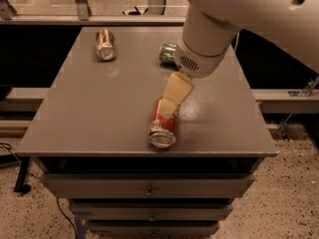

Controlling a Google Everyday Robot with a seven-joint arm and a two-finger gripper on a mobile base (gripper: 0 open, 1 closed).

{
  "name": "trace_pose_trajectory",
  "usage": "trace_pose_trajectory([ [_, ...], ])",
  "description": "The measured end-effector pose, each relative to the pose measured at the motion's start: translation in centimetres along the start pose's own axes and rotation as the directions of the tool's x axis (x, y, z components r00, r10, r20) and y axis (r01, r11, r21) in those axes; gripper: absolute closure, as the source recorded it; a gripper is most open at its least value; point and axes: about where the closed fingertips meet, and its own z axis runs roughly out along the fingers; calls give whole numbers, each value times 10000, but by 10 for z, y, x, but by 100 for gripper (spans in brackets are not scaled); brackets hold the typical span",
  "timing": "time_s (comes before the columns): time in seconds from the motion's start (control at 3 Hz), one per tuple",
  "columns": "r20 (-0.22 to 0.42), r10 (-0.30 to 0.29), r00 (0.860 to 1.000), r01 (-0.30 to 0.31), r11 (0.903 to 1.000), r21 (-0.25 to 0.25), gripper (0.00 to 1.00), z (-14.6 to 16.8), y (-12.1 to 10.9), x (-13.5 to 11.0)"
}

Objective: Place coke can upright

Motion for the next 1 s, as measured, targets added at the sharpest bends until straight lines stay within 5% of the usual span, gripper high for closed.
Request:
trace_pose_trajectory([
  [0.33, 121, 151, 9998, -149, 9997, -167, 0, -3, 1, 1],
  [0.67, 466, 1112, 9927, -1081, 9920, -646, 0, -10, 10, -8],
  [1.0, 238, 2454, 9691, -2432, 9674, -709, 0, -12, 18, -18],
])
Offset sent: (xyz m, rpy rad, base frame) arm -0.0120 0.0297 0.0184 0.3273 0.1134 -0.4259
